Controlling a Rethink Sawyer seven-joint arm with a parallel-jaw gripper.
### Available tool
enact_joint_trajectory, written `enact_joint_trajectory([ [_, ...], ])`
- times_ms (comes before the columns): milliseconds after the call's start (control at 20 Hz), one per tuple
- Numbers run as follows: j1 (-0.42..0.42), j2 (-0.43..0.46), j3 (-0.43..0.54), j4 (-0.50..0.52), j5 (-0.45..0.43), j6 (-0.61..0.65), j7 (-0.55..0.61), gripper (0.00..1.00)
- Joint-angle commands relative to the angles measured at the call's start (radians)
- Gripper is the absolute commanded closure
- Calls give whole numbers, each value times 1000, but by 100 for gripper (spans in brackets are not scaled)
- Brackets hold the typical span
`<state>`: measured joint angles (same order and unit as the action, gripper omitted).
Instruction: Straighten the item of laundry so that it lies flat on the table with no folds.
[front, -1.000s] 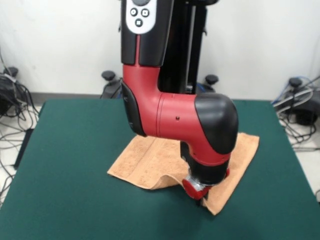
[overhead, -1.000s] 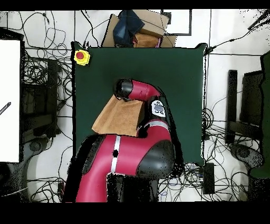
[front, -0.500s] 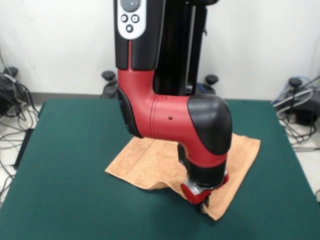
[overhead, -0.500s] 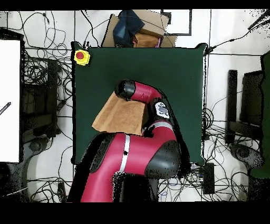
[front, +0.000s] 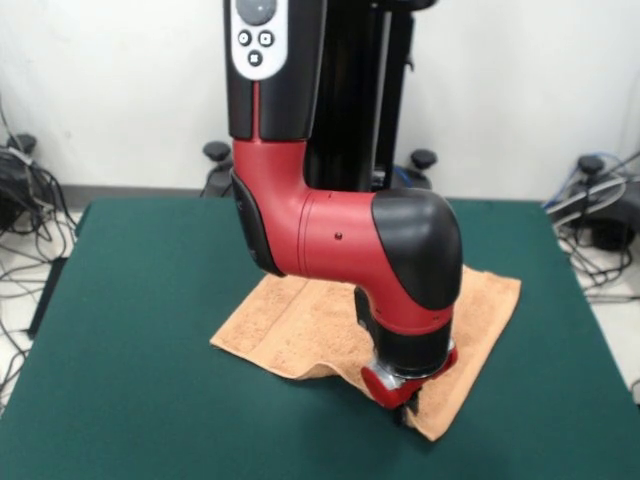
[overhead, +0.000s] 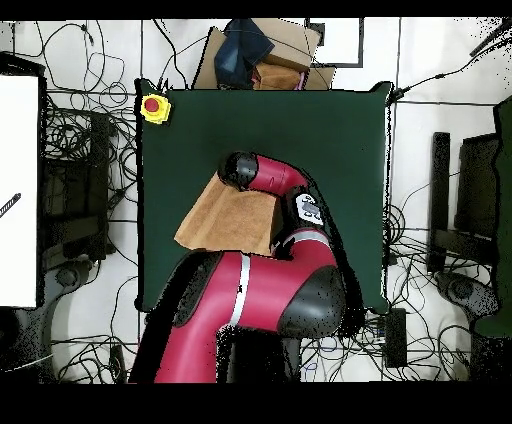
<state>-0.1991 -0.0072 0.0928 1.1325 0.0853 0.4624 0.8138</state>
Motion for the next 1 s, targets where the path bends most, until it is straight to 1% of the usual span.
enact_joint_trajectory([
  [50,-14,13,120,53,10,-94,208,100],
  [450,-35,-4,149,77,-3,-126,199,100],
  [700,-34,-38,146,100,-11,-118,198,100],
  [1000,-35,-43,144,109,-14,-123,195,100],
])
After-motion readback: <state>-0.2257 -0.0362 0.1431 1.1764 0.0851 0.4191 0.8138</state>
